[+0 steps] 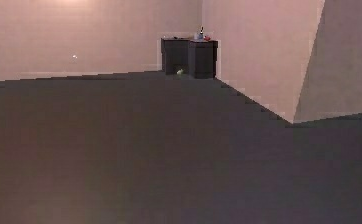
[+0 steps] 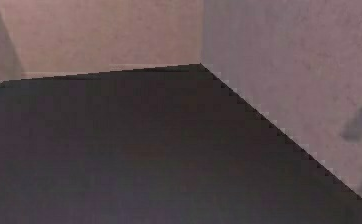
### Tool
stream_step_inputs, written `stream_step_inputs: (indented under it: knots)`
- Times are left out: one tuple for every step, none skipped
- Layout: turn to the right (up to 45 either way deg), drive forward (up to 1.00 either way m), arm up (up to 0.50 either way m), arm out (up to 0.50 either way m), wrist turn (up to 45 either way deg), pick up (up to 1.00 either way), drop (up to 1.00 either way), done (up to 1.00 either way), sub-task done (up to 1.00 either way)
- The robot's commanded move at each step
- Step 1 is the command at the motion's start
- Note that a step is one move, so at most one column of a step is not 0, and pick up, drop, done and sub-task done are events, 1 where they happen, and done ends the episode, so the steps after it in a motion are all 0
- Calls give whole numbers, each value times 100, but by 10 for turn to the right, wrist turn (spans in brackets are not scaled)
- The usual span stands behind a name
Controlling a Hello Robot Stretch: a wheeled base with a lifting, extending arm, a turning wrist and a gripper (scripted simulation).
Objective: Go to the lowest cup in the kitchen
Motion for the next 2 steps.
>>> stream_step_inputs:
  knots:
    - [0,100,0,0,0,0,0,0,0]
    - [0,100,0,0,0,0,0,0,0]
